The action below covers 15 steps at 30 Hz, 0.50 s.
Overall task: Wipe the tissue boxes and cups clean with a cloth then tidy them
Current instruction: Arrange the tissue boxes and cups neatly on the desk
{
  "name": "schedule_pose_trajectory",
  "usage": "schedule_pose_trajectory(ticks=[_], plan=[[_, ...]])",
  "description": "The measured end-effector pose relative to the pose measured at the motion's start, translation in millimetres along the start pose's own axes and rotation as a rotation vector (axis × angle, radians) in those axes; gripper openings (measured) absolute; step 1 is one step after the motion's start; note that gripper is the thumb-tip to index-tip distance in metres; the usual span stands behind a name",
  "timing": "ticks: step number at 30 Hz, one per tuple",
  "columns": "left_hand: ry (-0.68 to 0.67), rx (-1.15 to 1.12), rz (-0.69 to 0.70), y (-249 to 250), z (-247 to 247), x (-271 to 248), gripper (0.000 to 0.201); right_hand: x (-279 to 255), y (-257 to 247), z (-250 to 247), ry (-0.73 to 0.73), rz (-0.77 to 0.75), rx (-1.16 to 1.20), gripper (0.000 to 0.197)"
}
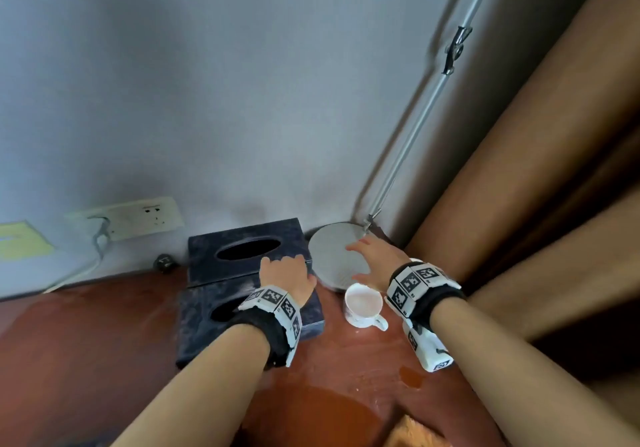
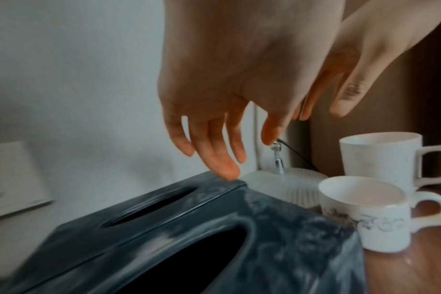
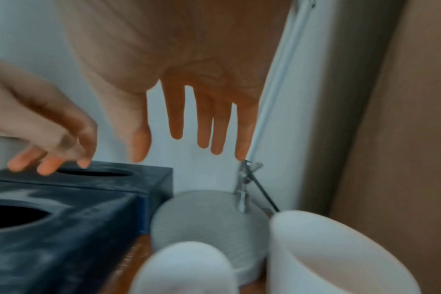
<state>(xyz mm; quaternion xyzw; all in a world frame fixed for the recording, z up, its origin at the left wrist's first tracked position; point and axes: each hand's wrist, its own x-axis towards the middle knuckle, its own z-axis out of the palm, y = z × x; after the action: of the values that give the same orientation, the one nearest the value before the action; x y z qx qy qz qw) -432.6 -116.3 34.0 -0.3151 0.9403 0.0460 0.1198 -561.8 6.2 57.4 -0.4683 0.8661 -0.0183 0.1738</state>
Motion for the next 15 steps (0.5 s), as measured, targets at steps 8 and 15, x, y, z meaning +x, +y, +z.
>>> schedule_pose_trajectory(ticks=[8, 15], plan=[[-0.197, -0.219, 0.028, -142.6, 26.9, -111.7, 0.041, -60.8, -139.3, 56.4, -0.112, -0.244, 0.002, 0.056], [-0.384, -0.163, 0.075, -225.2, 67.5, -204.3, 0.145, -106.1, -231.3, 136.2, -0.393, -0.407, -0.146, 0.118]])
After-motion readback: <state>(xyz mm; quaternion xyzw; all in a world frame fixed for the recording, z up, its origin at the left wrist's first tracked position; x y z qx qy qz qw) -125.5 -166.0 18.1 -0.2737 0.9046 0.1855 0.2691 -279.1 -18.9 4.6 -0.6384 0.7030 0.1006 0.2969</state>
